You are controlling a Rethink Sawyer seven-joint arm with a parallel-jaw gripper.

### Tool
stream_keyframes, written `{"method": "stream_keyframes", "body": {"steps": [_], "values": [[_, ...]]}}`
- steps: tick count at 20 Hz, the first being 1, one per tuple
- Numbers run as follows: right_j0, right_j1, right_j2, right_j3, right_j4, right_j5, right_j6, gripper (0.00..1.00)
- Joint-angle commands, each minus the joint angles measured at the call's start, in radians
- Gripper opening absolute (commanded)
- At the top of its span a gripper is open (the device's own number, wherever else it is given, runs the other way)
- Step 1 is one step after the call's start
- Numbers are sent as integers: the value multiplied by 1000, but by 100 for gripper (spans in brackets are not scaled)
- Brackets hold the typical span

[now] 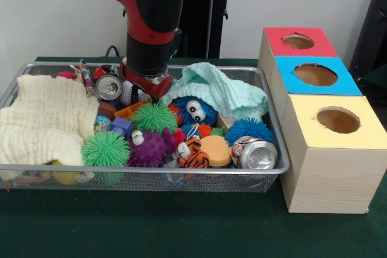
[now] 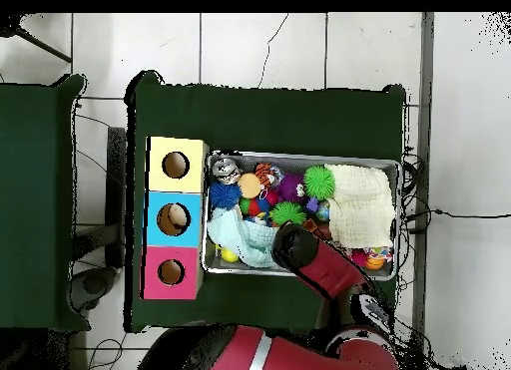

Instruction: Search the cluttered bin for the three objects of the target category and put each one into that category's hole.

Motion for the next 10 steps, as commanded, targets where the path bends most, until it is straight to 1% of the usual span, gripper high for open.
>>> {"method": "stream_keyframes", "body": {"steps": [1,5,10], "values": [[25,-20,52,44,-2,19,190,100],[26,-84,39,92,-12,51,182,100],[7,-141,50,180,-31,7,180,100]]}}
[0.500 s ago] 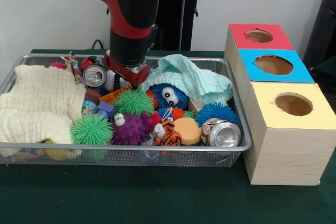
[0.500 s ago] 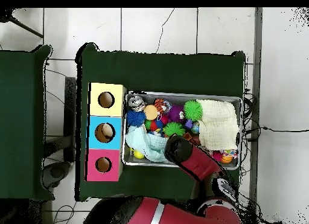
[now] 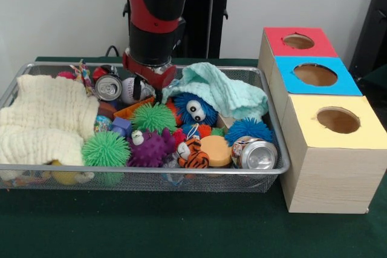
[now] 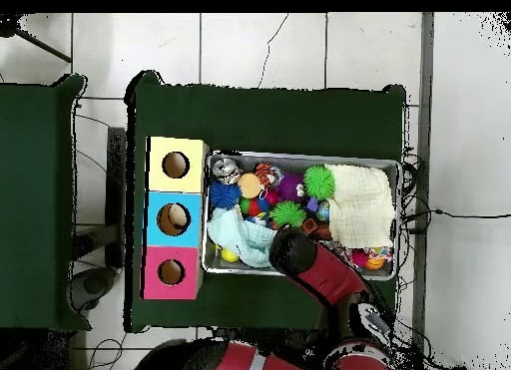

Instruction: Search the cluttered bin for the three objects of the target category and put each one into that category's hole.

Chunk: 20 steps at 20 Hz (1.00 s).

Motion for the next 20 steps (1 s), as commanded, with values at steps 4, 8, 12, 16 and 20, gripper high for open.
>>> {"method": "stream_keyframes", "body": {"steps": [4,8,12,16,20], "values": [[-27,-107,68,179,-45,-32,174,100],[-77,-80,112,209,-75,-126,174,100],[-118,-25,147,200,-103,-208,183,100],[-155,29,178,186,-130,-286,198,100],[-174,51,192,183,-148,-320,201,100]]}}
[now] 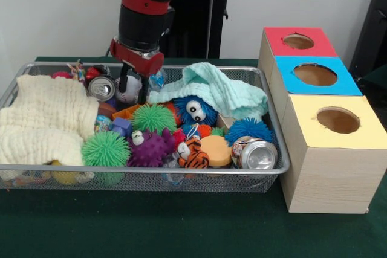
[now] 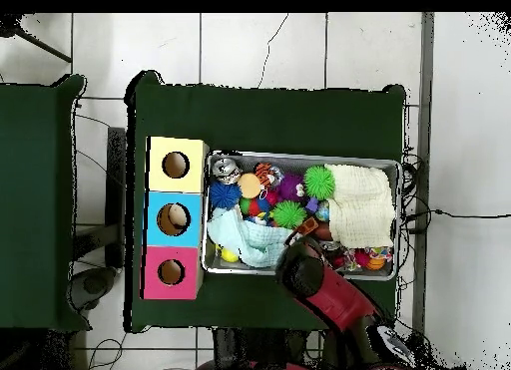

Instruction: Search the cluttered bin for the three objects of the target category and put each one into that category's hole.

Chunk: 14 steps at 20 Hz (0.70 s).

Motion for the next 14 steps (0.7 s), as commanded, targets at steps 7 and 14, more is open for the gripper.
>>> {"method": "stream_keyframes", "body": {"steps": [7,14], "values": [[-82,142,130,59,-76,-109,214,100],[-85,147,131,72,-88,-127,223,100]]}}
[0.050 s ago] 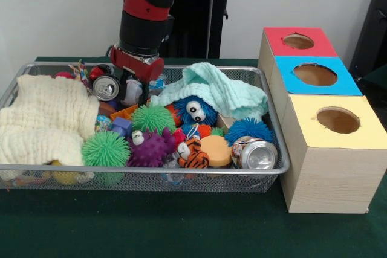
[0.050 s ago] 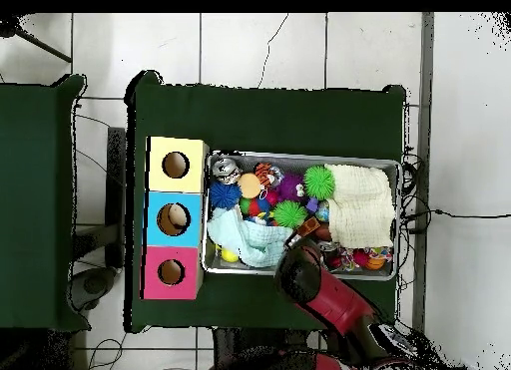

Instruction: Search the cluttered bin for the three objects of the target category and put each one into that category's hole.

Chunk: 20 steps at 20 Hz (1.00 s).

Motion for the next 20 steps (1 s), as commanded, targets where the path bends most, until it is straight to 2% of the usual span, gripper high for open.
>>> {"method": "stream_keyframes", "body": {"steps": [1,12,20], "values": [[-37,121,90,52,-29,-19,223,100],[-10,76,69,79,7,34,225,100],[25,7,59,181,19,12,278,100]]}}
